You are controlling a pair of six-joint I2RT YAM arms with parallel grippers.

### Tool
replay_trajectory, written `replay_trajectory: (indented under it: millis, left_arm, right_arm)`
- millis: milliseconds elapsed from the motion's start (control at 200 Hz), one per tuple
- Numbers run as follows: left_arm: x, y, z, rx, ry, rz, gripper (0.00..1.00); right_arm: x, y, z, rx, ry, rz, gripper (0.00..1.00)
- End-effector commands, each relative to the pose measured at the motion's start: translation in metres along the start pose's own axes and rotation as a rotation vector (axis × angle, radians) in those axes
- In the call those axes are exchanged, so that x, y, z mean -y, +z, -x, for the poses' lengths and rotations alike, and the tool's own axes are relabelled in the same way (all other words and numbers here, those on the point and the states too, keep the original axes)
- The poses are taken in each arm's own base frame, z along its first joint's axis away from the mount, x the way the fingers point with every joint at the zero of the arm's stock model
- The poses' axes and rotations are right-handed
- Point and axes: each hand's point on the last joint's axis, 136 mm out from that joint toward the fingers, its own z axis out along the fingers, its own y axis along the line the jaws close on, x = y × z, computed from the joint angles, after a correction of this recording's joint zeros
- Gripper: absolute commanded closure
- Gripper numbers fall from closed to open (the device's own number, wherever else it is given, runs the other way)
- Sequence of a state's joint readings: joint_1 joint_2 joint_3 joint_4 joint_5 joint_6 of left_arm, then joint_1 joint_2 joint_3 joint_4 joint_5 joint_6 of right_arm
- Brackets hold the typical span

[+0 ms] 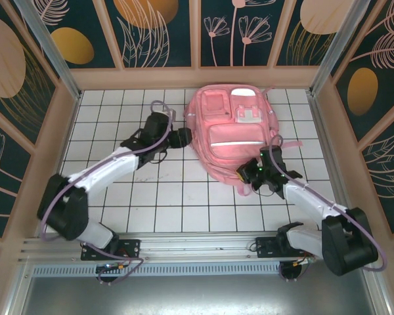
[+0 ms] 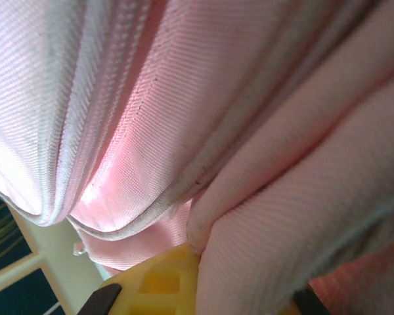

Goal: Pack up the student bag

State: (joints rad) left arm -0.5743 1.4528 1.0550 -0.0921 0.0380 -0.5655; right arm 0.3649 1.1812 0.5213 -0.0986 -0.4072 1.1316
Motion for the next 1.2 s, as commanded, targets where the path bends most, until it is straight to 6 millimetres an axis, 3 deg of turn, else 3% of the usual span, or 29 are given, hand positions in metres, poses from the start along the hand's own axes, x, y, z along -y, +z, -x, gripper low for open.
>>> replay_trajectory:
  millis: [0, 125, 175, 310, 450, 666, 796, 846, 901, 986, 1116, 1196]
  left_arm:
    - [-0.005, -0.027, 0.006, 0.004, 0.045, 0.05, 0.28]
    - [-0.005, -0.054, 0.024, 0.065, 0.084, 0.09, 0.26]
    - [-0.008, -0.062, 0.031, 0.091, 0.095, 0.114, 0.24]
    - [-0.019, -0.076, 0.041, 0.131, 0.107, 0.169, 0.21]
    - [-0.033, -0.082, 0.044, 0.14, 0.071, 0.191, 0.2]
    - [-0.036, -0.09, 0.047, 0.156, 0.064, 0.191, 0.18]
    - [-0.033, -0.089, 0.046, 0.148, 0.066, 0.175, 0.16]
    - [-0.033, -0.088, 0.045, 0.15, 0.066, 0.171, 0.15]
    - [-0.032, -0.087, 0.044, 0.144, 0.065, 0.162, 0.14]
    - [-0.029, -0.086, 0.043, 0.14, 0.061, 0.145, 0.13]
    - [-0.028, -0.089, 0.044, 0.145, 0.062, 0.141, 0.11]
    - [-0.029, -0.092, 0.045, 0.154, 0.065, 0.145, 0.1]
  right_arm:
    - [-0.048, 0.014, -0.02, -0.098, -0.183, 0.101, 1.0]
    - [-0.07, 0.045, -0.049, -0.23, -0.342, 0.068, 1.0]
    - [-0.078, 0.057, -0.069, -0.298, -0.42, 0.072, 1.0]
    - [-0.106, 0.076, -0.112, -0.411, -0.595, 0.134, 1.0]
    - [-0.098, 0.085, -0.148, -0.497, -0.724, 0.073, 1.0]
    - [-0.049, 0.065, -0.164, -0.532, -0.677, 0.01, 1.0]
    - [-0.037, 0.053, -0.159, -0.484, -0.635, 0.0, 0.98]
    - [-0.042, 0.049, -0.157, -0.462, -0.631, 0.015, 0.9]
    - [-0.051, 0.046, -0.157, -0.449, -0.63, 0.044, 0.73]
    - [-0.069, 0.042, -0.166, -0.471, -0.644, 0.125, 0.64]
    - [-0.088, 0.042, -0.182, -0.519, -0.701, 0.193, 0.59]
    - [-0.091, 0.048, -0.188, -0.542, -0.724, 0.184, 0.63]
